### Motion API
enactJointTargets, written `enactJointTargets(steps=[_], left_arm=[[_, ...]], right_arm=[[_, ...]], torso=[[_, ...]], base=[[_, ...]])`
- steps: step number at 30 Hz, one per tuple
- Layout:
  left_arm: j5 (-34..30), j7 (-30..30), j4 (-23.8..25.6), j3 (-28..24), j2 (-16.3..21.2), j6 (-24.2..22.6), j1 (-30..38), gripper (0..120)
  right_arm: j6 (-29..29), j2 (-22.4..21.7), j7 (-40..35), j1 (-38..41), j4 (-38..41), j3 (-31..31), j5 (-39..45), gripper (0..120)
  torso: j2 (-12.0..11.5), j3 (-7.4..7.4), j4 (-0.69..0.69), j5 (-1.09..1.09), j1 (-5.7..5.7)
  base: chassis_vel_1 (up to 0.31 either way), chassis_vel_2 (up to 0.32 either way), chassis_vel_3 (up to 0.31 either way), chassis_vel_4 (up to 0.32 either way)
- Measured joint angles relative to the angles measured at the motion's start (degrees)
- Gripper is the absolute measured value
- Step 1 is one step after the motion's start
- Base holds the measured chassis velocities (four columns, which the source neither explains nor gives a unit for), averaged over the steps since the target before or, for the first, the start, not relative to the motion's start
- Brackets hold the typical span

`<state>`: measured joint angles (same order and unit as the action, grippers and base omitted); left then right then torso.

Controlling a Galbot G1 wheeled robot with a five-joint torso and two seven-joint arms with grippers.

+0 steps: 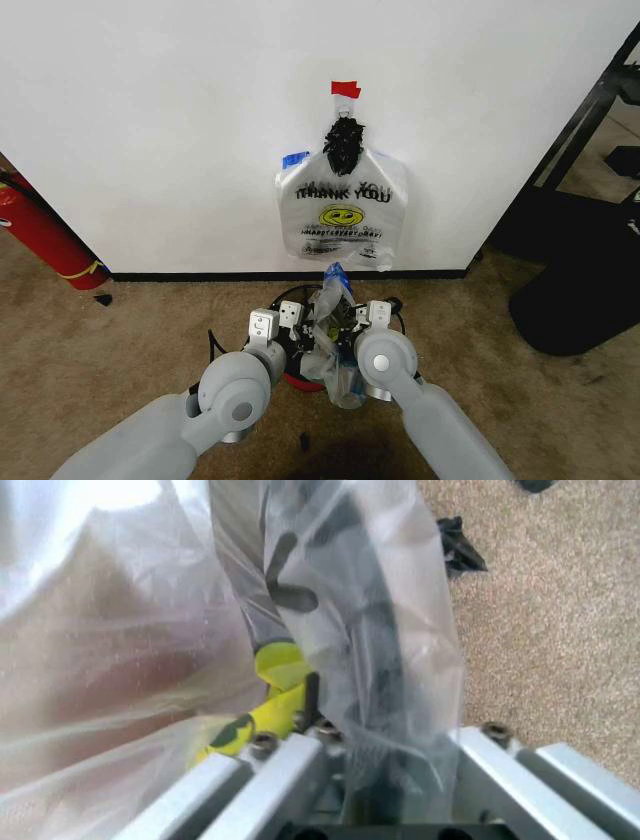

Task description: Pick up the garbage bag from the wall and place it over the trash bin.

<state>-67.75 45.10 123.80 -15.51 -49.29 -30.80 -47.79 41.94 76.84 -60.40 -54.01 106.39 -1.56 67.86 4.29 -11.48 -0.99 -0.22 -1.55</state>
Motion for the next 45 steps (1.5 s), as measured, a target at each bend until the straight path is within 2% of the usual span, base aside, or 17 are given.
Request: enactJointTargets(steps=[11, 18, 26, 32, 40, 45], left_arm=[[0.08, -0.03, 1.2, 0.52, 0.91, 0.06, -0.15, 0], [-0.35, 0.1, 2.27, 3.7, 1.96, 0.06, -1.28, 0], [-3.67, 0.56, 4.12, 7.36, 4.12, -0.18, -1.57, 0], [-5.34, 0.28, 5.21, 11.57, 6.72, -0.48, -4.8, 0], [-5.41, -0.81, 6.75, 14.48, 9.09, -0.62, -8.54, 0], [-4.69, -1.39, 6.9, 15.49, 10.55, -0.75, -10.59, 0]], right_arm=[[-0.4, 0.27, 3.83, -1.51, 1.34, 2.31, -1.6, 0], [-2.49, -0.24, 6.34, -3.84, 3.98, 6.64, -1.95, 0], [-2.95, -1.7, 9.47, -7.11, 6.76, 11.16, -1.39, 0], [-2.95, -2.32, 11.97, -10.45, 10.01, 14.71, -0.18, 0], [-2.95, -3.34, 14.42, -14.43, 13.11, 18.55, 1.95, 0], [-2.58, -4.88, 16.0, -16.86, 15.02, 21.56, 6.12, 0]], torso=[[0.0, 0.0, 0.01, 0.0, 0.0], [0.0, 0.0, 0.0, 0.0, 0.0], [0.0, 0.0, -0.01, 0.0, 0.0], [0.0, 0.0, 0.0, 0.0, 0.0], [0.0, 0.01, 0.0, 0.01, 0.01], [0.0, 0.0, 0.0, 0.01, 0.01]], base=[[0.0, 0.0, 0.0, 0.0], [0.0, 0.0, 0.0, 0.0], [0.0, 0.0, 0.0, 0.0], [0.0, 0.0, 0.0, 0.0], [0.0, 0.0, 0.0, 0.0], [0.0, 0.0, 0.0, 0.0]])
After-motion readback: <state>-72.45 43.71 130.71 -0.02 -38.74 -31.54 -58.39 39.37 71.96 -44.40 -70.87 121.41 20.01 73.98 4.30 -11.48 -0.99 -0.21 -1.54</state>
